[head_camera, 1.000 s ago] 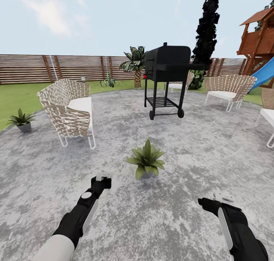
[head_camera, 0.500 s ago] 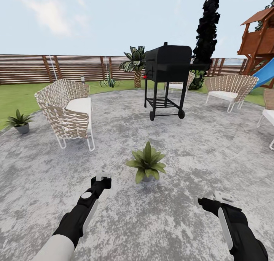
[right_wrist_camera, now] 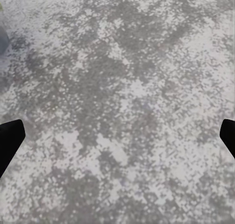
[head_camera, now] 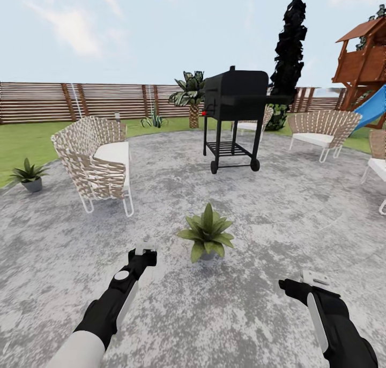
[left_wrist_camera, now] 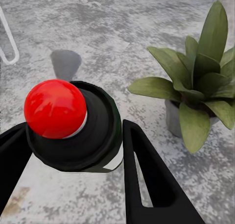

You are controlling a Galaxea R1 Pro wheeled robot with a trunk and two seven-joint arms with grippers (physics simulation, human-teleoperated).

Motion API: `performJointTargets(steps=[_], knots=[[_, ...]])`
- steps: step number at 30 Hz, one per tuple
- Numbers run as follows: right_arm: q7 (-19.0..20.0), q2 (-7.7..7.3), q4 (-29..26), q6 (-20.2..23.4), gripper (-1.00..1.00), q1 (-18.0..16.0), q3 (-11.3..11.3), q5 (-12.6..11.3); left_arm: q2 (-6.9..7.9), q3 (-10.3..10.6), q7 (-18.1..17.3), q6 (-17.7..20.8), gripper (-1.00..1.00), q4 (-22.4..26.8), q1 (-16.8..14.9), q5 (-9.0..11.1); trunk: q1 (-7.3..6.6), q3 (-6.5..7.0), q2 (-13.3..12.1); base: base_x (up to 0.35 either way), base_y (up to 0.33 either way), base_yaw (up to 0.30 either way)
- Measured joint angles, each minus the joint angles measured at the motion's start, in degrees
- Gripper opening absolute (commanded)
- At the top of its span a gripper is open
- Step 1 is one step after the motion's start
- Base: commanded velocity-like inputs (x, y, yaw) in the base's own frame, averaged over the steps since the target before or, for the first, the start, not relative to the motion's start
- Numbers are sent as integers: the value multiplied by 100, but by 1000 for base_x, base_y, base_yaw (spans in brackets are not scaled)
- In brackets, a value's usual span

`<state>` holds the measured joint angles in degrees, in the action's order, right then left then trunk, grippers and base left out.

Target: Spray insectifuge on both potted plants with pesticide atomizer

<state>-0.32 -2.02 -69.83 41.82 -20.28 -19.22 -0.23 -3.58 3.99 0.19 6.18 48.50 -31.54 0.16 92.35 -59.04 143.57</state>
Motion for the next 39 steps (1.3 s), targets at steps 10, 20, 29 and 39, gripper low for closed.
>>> performJointTargets(steps=[10, 20, 29, 39], knots=[[0, 0, -4, 0, 100, 0, 4, 0, -3, 2, -3, 5, -100, 0, 0, 0, -26, 222, -13, 0, 0, 0], [0, 0, -11, 0, 100, 0, 6, 0, -3, 1, 3, 7, -100, 0, 0, 0, -52, 444, -27, 0, 0, 0], [0, 1, -7, 0, 100, 0, 7, 0, 0, -4, 3, 6, -100, 0, 0, 0, -132, 631, -155, 0, 0, 0], [0, 0, -1, 0, 100, 0, 7, 0, -3, 1, 2, 7, -100, 0, 0, 0, -352, 810, -556, 0, 0, 0]])
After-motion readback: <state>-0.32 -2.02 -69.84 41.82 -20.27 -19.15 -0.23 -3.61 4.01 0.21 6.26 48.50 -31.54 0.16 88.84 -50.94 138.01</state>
